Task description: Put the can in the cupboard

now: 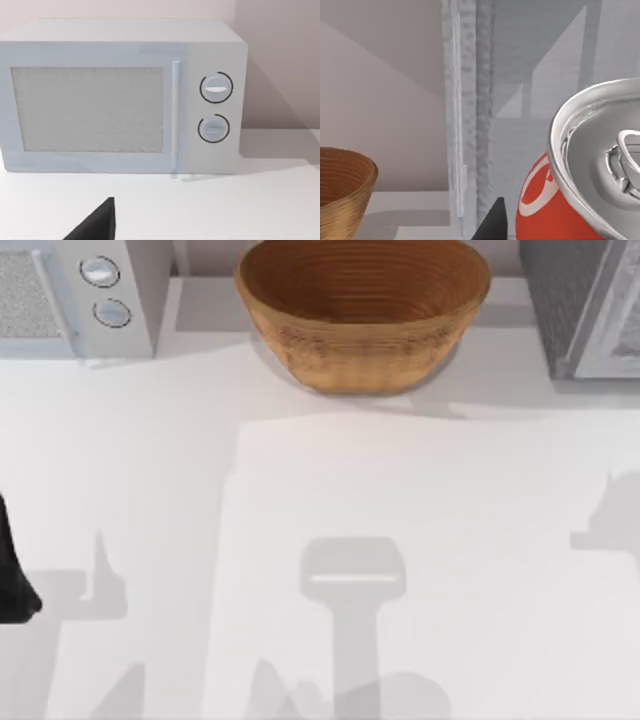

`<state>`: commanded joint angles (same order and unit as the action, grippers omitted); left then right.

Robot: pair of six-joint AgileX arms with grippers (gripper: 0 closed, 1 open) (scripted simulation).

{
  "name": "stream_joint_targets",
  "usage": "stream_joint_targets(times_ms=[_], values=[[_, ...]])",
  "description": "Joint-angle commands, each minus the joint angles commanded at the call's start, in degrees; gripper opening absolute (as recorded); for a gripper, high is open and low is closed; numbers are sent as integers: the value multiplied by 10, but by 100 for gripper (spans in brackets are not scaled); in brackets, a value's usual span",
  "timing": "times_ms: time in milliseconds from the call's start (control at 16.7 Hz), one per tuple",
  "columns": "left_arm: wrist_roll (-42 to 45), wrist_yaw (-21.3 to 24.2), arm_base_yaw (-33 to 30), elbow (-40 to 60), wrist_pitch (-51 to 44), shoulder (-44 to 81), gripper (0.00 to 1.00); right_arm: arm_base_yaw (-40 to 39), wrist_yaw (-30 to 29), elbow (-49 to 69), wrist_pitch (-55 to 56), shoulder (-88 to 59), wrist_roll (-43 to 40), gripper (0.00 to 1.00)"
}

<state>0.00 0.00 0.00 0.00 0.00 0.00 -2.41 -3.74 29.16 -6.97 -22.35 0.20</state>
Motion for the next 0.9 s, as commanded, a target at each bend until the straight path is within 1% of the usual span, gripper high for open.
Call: stream_joint_targets(times_ms=[540,900], values=[[0,0,0,0,0,0,100,-38,-18,255,-61,-194,5,0],[0,0,0,0,0,0,100,-52,-42,426,-102,-322,6,0]])
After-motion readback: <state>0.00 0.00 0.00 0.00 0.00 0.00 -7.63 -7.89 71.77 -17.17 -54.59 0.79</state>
